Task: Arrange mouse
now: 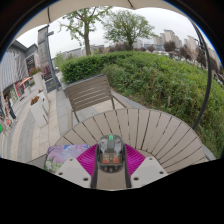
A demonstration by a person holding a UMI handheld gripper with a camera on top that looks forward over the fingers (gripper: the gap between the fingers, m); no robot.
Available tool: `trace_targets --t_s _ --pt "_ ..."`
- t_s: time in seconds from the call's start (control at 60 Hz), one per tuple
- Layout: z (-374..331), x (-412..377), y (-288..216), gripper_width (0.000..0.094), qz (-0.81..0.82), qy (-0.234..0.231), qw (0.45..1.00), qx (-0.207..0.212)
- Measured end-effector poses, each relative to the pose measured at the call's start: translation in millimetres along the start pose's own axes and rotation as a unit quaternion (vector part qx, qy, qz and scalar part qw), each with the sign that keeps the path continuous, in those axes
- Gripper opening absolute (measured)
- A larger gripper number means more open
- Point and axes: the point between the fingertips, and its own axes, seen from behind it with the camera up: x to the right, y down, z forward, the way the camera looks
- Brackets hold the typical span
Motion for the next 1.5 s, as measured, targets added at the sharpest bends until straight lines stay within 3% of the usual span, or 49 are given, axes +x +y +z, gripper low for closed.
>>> trace_targets --t_s 0.133,0.3,0.4,0.5,0.533,0.6,0.633,0.833,1.1,1.5 --pt "23 -96 19 0.0386 -0.010 -0.023 1.000 -0.016" --pt "65 -176 93 0.0389 -0.020 -0.034 0.997 -0.070" --pt "85 -185 136 0.0404 -0.034 -0.008 0.995 -0.094" --pt "90 -185 139 0.0464 -0.054 0.020 0.996 -0.073" --pt "90 -181 138 0.0519 -0.056 0.030 0.995 -0.077" --pt "80 -176 131 0.0868 -0.048 0.049 0.995 -0.070" --pt "73 -175 126 0.0831 -0.043 0.054 0.995 -0.069" --pt "-25 -163 92 0.0840 -0.031 0.077 0.993 -0.084" --pt "-177 -145 73 0.0838 -0.039 0.102 0.992 -0.065" --pt "-222 -94 100 0.0854 -0.035 0.156 0.985 -0.070"
